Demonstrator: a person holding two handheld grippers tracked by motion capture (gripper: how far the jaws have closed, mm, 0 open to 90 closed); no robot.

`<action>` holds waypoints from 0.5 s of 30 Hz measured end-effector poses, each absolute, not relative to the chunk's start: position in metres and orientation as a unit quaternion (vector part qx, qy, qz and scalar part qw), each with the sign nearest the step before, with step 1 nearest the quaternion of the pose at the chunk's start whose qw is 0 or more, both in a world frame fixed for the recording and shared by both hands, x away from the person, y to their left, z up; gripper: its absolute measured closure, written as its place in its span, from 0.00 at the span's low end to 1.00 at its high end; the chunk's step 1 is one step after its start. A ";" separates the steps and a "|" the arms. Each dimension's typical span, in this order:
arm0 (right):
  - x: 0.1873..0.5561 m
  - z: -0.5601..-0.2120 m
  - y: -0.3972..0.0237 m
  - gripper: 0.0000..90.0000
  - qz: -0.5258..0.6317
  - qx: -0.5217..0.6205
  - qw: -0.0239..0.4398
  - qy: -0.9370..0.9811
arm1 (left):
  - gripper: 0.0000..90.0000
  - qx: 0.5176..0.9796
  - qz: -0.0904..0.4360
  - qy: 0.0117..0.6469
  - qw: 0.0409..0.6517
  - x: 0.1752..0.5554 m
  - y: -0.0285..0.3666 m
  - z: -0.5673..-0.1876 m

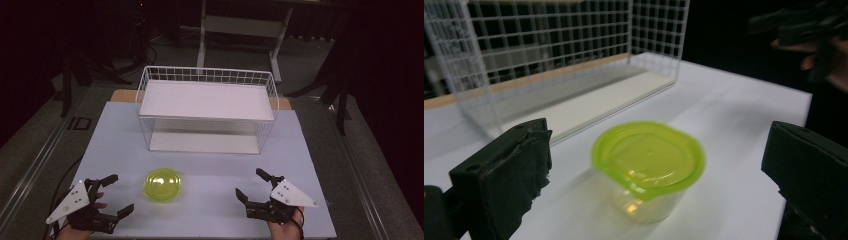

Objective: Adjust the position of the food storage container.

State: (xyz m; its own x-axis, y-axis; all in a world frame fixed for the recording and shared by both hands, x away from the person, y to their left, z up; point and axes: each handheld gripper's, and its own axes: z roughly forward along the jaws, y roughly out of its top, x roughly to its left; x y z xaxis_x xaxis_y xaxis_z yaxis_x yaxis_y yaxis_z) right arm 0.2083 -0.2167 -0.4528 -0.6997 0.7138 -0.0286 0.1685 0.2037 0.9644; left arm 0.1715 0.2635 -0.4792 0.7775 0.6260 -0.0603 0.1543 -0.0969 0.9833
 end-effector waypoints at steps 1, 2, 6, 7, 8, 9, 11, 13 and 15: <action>0.208 -0.453 -0.217 0.15 0.556 0.300 0.245 0.735 | 0.01 0.715 0.192 0.273 0.614 0.172 0.263 -0.479; 0.208 -0.452 -0.217 0.15 0.557 0.299 0.244 0.735 | 0.01 0.711 0.190 0.272 0.620 0.171 0.264 -0.477; 0.205 -0.449 -0.216 0.15 0.561 0.296 0.247 0.733 | 0.01 0.708 0.189 0.285 0.618 0.170 0.262 -0.472; 0.204 -0.448 -0.216 0.15 0.563 0.293 0.250 0.732 | 0.01 0.710 0.188 0.287 0.615 0.170 0.262 -0.472; 0.203 -0.447 -0.215 0.15 0.562 0.291 0.254 0.732 | 0.01 0.713 0.188 0.291 0.610 0.170 0.262 -0.471; 0.203 -0.447 -0.215 0.15 0.562 0.291 0.254 0.732 | 0.01 0.713 0.188 0.291 0.610 0.170 0.262 -0.471; 0.201 -0.445 -0.212 0.15 0.561 0.281 0.258 0.735 | 0.01 0.716 0.189 0.292 0.605 0.169 0.262 -0.468; 0.201 -0.445 -0.211 0.15 0.560 0.278 0.260 0.736 | 0.01 0.719 0.177 0.294 0.605 0.170 0.261 -0.466; 0.201 -0.444 -0.210 0.15 0.561 0.279 0.259 0.735 | 0.01 0.721 0.178 0.296 0.600 0.171 0.260 -0.464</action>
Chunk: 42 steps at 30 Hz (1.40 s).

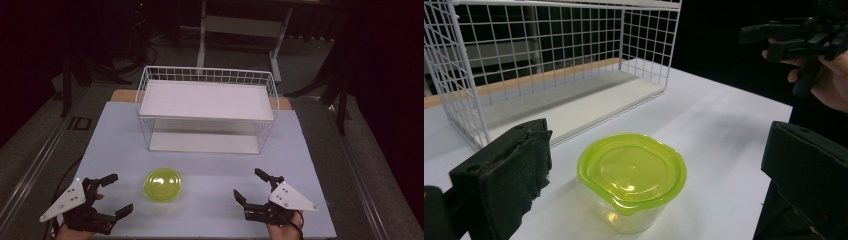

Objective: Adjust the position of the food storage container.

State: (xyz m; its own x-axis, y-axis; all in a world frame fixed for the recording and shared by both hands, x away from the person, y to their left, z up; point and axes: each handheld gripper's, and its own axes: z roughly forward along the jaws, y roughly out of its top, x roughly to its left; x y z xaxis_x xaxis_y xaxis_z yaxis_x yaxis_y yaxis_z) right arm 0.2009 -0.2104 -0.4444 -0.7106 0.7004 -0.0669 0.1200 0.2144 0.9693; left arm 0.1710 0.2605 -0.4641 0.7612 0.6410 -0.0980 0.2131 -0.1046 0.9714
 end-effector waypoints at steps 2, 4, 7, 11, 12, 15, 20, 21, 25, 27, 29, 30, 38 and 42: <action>0.201 -0.444 -0.210 0.15 0.562 0.280 0.257 0.734 | 0.06 0.722 0.180 0.298 0.598 0.172 0.261 -0.462; 0.201 -0.445 -0.210 0.15 0.562 0.280 0.257 0.735 | 0.07 0.722 0.176 0.301 0.598 0.175 0.262 -0.461; 0.201 -0.445 -0.209 0.15 0.561 0.282 0.253 0.736 | 0.07 0.725 0.174 0.312 0.589 0.179 0.265 -0.460; 0.203 -0.448 -0.208 0.16 0.558 0.284 0.237 0.743 | 0.17 0.727 0.168 0.340 0.572 0.186 0.272 -0.459; 0.203 -0.448 -0.208 0.16 0.558 0.284 0.237 0.743 | 0.17 0.727 0.168 0.340 0.572 0.186 0.272 -0.459; 0.203 -0.449 -0.206 0.16 0.557 0.284 0.234 0.745 | 0.20 0.730 0.169 0.358 0.558 0.189 0.276 -0.460; 0.203 -0.449 -0.205 0.16 0.558 0.282 0.227 0.747 | 0.43 0.738 0.167 0.369 0.539 0.192 0.283 -0.461; 0.203 -0.450 -0.205 0.16 0.559 0.282 0.225 0.747 | 0.49 0.738 0.167 0.369 0.539 0.192 0.283 -0.461; 0.204 -0.450 -0.204 0.16 0.560 0.284 0.222 0.746 | 0.65 0.746 0.165 0.391 0.513 0.196 0.286 -0.465; 0.204 -0.450 -0.204 0.16 0.561 0.283 0.221 0.746 | 0.72 0.751 0.164 0.404 0.497 0.198 0.285 -0.469; 0.204 -0.450 -0.205 0.16 0.562 0.284 0.221 0.745 | 0.78 0.758 0.165 0.419 0.471 0.200 0.284 -0.473; 0.204 -0.450 -0.205 0.16 0.562 0.284 0.221 0.745 | 0.78 0.762 0.164 0.427 0.459 0.201 0.283 -0.474; 0.204 -0.450 -0.205 0.16 0.565 0.285 0.212 0.744 | 0.87 0.780 0.148 0.450 0.409 0.208 0.276 -0.486; 0.204 -0.450 -0.204 0.16 0.565 0.282 0.213 0.745 | 0.97 0.794 0.142 0.448 0.386 0.211 0.269 -0.494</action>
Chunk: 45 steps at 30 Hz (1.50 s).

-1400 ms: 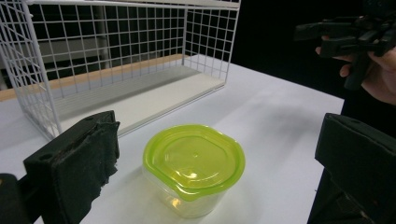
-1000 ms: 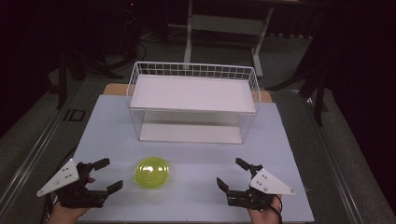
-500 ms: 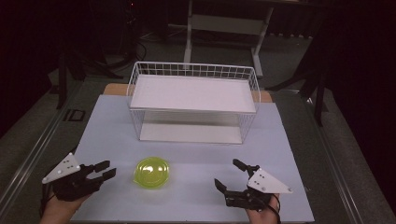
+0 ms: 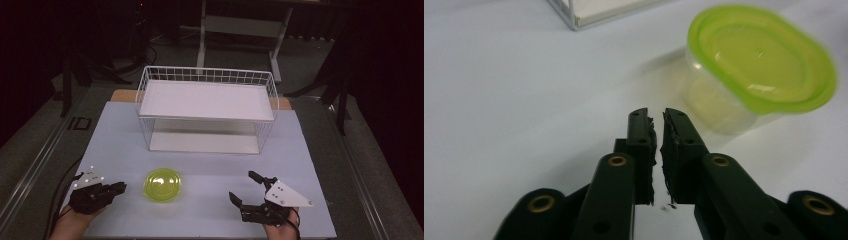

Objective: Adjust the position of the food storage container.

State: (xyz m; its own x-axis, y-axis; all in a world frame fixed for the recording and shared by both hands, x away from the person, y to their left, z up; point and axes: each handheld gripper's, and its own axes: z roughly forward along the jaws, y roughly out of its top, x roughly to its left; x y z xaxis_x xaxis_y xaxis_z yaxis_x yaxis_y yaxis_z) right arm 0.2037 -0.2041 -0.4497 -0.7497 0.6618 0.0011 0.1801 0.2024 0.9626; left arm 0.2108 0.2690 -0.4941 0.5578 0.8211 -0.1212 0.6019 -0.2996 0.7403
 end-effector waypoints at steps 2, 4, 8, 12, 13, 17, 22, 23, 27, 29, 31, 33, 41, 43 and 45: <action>0.204 -0.450 -0.204 0.16 0.565 0.282 0.212 0.746 | 0.99 0.800 0.141 0.443 0.380 0.213 0.266 -0.497; 0.204 -0.450 -0.204 0.17 0.565 0.281 0.213 0.746 | 1.00 0.806 0.134 0.438 0.376 0.215 0.262 -0.501; 0.204 -0.449 -0.205 0.16 0.566 0.281 0.213 0.745 | 1.00 0.813 0.115 0.431 0.375 0.218 0.253 -0.507; 0.204 -0.449 -0.205 0.16 0.566 0.282 0.213 0.745 | 1.00 0.821 0.105 0.426 0.365 0.221 0.245 -0.512; 0.204 -0.449 -0.205 0.16 0.566 0.281 0.214 0.745 | 1.00 0.825 0.103 0.424 0.360 0.222 0.244 -0.513; 0.204 -0.449 -0.204 0.17 0.565 0.281 0.212 0.746 | 1.00 0.829 0.088 0.416 0.364 0.227 0.235 -0.514; 0.204 -0.449 -0.206 0.16 0.568 0.280 0.212 0.744 | 1.00 0.835 0.071 0.404 0.366 0.232 0.219 -0.519; 0.204 -0.449 -0.207 0.16 0.568 0.281 0.212 0.744 | 1.00 0.833 0.064 0.406 0.370 0.233 0.217 -0.520; 0.204 -0.448 -0.208 0.17 0.570 0.283 0.211 0.742 | 1.00 0.837 0.060 0.401 0.367 0.235 0.209 -0.522; 0.204 -0.448 -0.209 0.16 0.570 0.283 0.211 0.742 | 1.00 0.838 0.058 0.398 0.368 0.237 0.203 -0.523; 0.204 -0.448 -0.209 0.16 0.571 0.283 0.211 0.742 | 1.00 0.839 0.051 0.396 0.370 0.240 0.197 -0.523; 0.204 -0.448 -0.209 0.16 0.571 0.283 0.210 0.742 | 1.00 0.841 0.051 0.391 0.371 0.244 0.190 -0.523; 0.203 -0.447 -0.210 0.17 0.572 0.281 0.212 0.741 | 1.00 0.846 0.045 0.379 0.373 0.261 0.161 -0.523; 0.203 -0.446 -0.211 0.16 0.573 0.280 0.212 0.741 | 1.00 0.848 0.050 0.375 0.370 0.265 0.156 -0.522; 0.202 -0.446 -0.211 0.16 0.574 0.280 0.212 0.740 | 1.00 0.848 0.054 0.376 0.370 0.268 0.154 -0.522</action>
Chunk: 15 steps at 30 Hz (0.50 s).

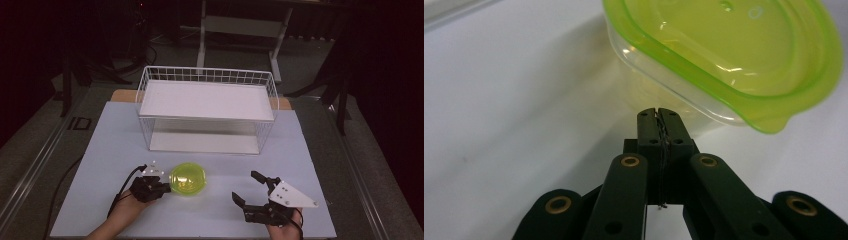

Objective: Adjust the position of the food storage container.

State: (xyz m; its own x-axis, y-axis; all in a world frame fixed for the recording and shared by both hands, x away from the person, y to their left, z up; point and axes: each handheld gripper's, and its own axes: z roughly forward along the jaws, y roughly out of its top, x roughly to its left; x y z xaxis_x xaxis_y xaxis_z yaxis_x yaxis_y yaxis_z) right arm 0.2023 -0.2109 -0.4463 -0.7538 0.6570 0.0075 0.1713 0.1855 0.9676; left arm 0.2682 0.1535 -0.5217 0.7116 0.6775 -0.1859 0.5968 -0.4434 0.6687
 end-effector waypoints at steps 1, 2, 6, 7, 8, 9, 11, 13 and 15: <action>0.202 -0.446 -0.211 0.16 0.574 0.279 0.212 0.740 | 1.00 0.845 0.055 0.378 0.375 0.271 0.154 -0.521; 0.202 -0.446 -0.211 0.16 0.574 0.279 0.211 0.741 | 1.00 0.841 0.054 0.380 0.381 0.272 0.154 -0.521; 0.202 -0.447 -0.211 0.16 0.574 0.279 0.209 0.741 | 1.00 0.844 0.053 0.381 0.375 0.276 0.155 -0.521; 0.202 -0.447 -0.211 0.16 0.573 0.278 0.209 0.742 | 1.00 0.845 0.056 0.381 0.372 0.276 0.155 -0.521; 0.202 -0.447 -0.211 0.16 0.573 0.278 0.209 0.742 | 1.00 0.845 0.053 0.382 0.371 0.276 0.156 -0.522; 0.202 -0.447 -0.210 0.16 0.573 0.278 0.209 0.742 | 1.00 0.844 0.053 0.384 0.371 0.276 0.157 -0.523; 0.202 -0.446 -0.210 0.16 0.573 0.278 0.210 0.742 | 1.00 0.842 0.053 0.389 0.371 0.276 0.160 -0.522; 0.202 -0.446 -0.210 0.17 0.572 0.278 0.210 0.742 | 1.00 0.833 0.052 0.396 0.382 0.274 0.165 -0.520; 0.202 -0.447 -0.210 0.16 0.571 0.279 0.209 0.743 | 1.00 0.830 0.057 0.395 0.389 0.271 0.166 -0.517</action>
